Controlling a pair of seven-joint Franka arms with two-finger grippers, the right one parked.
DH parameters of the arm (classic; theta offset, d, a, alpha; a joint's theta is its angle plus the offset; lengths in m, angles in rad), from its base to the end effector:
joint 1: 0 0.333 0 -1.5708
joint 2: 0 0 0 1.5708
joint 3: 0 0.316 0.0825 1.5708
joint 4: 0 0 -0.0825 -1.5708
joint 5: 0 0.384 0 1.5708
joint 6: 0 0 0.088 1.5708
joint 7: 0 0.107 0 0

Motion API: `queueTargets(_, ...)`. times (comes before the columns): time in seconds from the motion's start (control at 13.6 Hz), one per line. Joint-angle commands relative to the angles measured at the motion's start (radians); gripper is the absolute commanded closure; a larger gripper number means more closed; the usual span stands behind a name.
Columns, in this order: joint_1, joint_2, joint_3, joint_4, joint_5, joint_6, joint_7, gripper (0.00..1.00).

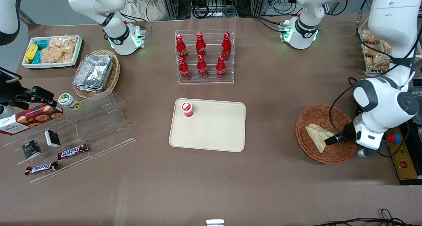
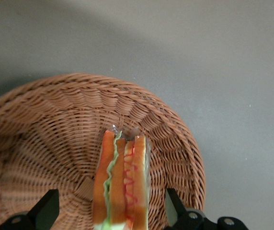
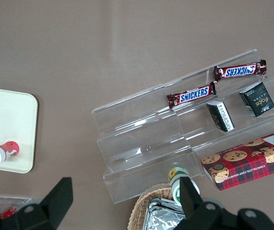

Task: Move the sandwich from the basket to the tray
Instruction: 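Lower the open left gripper onto the wrapped sandwich in the basket, then close the left gripper on the sandwich and lift it up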

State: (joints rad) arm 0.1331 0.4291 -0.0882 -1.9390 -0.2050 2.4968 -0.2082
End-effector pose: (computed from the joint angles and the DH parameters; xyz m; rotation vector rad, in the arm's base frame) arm 0.6340 0.0326 0.2749 2.8927 0.6160 0.1680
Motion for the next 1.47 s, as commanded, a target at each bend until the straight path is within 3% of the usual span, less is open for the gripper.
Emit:
queueTargets(0.0, -0.006, 0.036, -0.008, -0.012, -0.027, 0.072, -0.013, 0.00)
queueTargets(0.07, -0.007, 0.043, -0.011, -0.017, -0.027, 0.092, -0.011, 0.00)
queueTargets(0.15, -0.007, 0.045, -0.011, -0.017, -0.027, 0.093, -0.011, 0.07)
queueTargets(0.37, -0.007, 0.037, -0.011, -0.028, -0.024, 0.083, 0.007, 0.54)
queueTargets(0.51, -0.010, 0.024, -0.011, -0.026, -0.010, 0.073, 0.006, 0.78)
queueTargets(0.66, -0.026, -0.030, -0.008, -0.020, -0.001, 0.025, 0.004, 0.93)
queueTargets(0.88, -0.030, -0.136, -0.010, 0.032, 0.096, -0.161, 0.001, 0.98)
queueTargets(1.17, -0.052, -0.236, -0.016, 0.251, 0.220, -0.592, 0.003, 0.99)
queueTargets(1.39, -0.067, -0.277, -0.034, 0.421, 0.242, -0.867, -0.005, 0.99)
